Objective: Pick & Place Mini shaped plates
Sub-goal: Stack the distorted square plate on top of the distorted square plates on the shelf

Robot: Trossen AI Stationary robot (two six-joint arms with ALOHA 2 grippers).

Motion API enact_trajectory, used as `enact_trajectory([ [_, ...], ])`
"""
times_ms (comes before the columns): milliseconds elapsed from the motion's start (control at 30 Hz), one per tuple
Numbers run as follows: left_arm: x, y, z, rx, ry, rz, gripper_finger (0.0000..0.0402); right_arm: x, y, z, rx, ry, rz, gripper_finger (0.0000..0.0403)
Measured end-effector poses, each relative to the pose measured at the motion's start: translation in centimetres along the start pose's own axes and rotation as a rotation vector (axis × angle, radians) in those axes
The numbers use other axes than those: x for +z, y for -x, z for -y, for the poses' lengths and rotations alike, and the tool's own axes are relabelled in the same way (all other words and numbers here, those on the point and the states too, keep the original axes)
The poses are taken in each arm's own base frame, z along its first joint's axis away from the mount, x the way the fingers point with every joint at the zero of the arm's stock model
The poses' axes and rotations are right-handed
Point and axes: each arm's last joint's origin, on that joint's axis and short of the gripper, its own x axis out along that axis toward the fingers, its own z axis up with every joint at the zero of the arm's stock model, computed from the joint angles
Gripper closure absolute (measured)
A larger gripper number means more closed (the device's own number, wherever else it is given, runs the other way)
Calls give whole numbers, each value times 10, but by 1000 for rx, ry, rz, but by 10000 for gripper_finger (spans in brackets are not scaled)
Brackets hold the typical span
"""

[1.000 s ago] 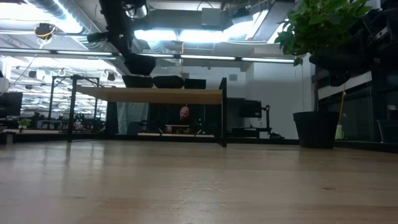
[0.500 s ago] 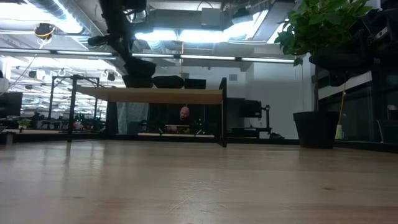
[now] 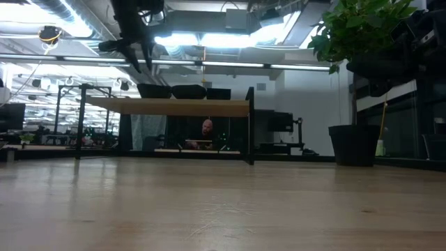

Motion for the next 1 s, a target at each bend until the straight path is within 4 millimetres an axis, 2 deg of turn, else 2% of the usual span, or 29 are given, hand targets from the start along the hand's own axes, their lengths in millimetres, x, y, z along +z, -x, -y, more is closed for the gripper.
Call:
enact_trajectory([
  [333, -7, 1, 8, -78, -61, -67, 231, 0, 0, 0, 0, 0, 0, 300],
  [600, -26, 4, 26, -122, -217, -93, 242, 0, 0, 0, 0, 0, 0, 300],
  [1000, -69, 15, 56, -214, -516, -128, 253, 0, 0, 0, 0, 0, 0, 300],
])
